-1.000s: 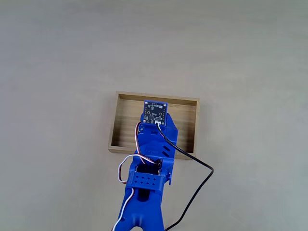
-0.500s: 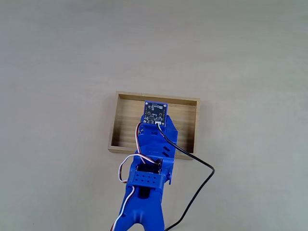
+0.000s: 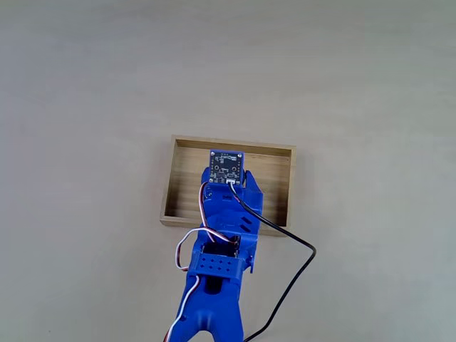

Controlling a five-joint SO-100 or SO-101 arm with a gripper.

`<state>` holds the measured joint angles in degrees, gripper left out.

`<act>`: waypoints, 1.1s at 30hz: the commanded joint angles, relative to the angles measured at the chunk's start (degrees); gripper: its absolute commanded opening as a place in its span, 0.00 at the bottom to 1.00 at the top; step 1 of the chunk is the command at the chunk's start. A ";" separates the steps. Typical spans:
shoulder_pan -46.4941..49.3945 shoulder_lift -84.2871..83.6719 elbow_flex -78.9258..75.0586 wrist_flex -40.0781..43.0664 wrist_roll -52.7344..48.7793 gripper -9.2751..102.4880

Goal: Place the black cylinder in the wooden box then return to rest.

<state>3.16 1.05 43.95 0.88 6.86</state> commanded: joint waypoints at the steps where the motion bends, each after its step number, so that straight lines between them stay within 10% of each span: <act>1: -0.26 -2.29 -3.34 -2.37 0.79 0.39; 18: -0.44 -12.83 0.79 -0.70 4.83 0.41; 33: -2.99 -43.95 5.71 24.35 1.49 0.40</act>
<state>1.67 -29.79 49.92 18.98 10.55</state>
